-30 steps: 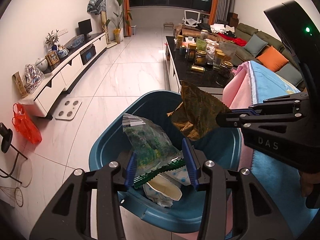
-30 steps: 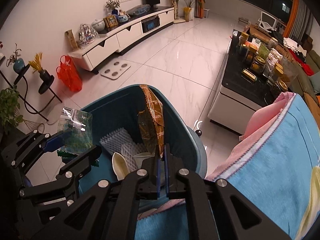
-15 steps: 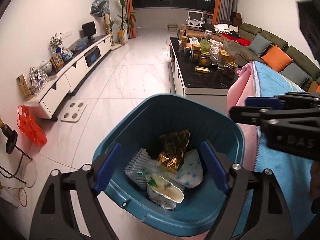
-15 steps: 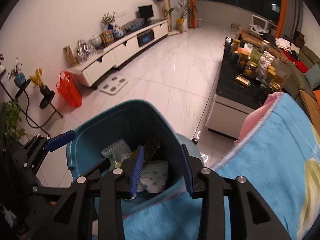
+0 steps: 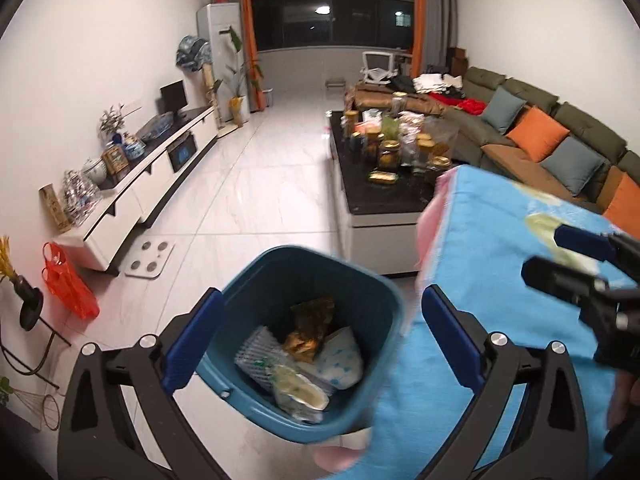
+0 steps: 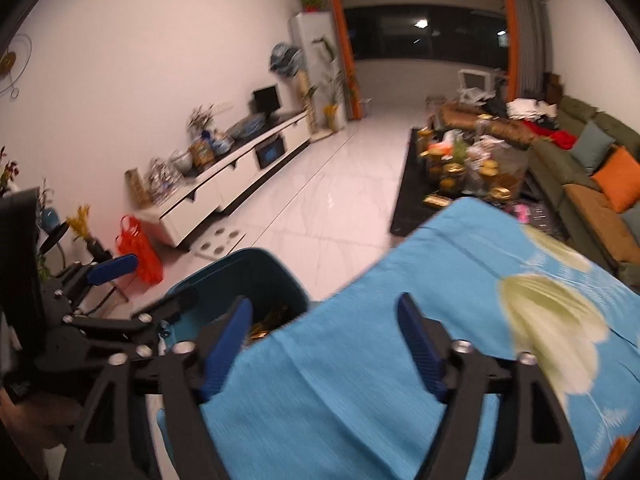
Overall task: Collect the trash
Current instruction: 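Move both tools back from the bin to the table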
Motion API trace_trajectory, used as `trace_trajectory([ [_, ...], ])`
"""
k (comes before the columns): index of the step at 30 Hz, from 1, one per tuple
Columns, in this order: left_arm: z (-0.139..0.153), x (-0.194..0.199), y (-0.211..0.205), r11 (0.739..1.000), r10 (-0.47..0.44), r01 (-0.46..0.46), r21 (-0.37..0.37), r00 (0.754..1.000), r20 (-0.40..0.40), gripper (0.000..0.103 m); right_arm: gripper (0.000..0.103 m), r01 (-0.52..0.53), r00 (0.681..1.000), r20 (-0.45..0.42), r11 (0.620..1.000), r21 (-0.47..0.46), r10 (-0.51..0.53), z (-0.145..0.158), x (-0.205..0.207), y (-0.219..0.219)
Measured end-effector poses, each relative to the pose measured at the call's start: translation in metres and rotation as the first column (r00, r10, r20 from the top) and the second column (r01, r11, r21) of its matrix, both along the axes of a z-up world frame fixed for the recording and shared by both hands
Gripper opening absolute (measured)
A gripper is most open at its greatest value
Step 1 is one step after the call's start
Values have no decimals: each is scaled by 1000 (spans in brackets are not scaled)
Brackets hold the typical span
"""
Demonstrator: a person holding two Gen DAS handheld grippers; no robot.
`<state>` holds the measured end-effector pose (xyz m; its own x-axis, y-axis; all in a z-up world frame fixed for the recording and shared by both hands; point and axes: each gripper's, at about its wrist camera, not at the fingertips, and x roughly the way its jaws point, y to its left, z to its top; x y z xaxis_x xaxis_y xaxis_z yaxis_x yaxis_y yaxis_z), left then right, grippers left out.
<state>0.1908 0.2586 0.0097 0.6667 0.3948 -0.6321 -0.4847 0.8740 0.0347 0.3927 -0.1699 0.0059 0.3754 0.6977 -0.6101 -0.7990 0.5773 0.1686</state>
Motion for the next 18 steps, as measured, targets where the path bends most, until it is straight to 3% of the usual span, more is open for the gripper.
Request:
trace_trajectory([
  [3, 14, 0, -28, 999, -35, 35, 9, 999, 11, 97, 88, 43, 999, 9, 999, 31, -43, 3, -3, -29],
  [8, 26, 4, -75, 995, -96, 96, 10, 995, 14, 97, 95, 113, 993, 29, 993, 41, -114, -2, -9, -73],
  [18, 24, 7, -153, 980, -197, 197, -11, 980, -8, 97, 96, 242, 969, 30, 968, 73, -245, -14, -27, -163],
])
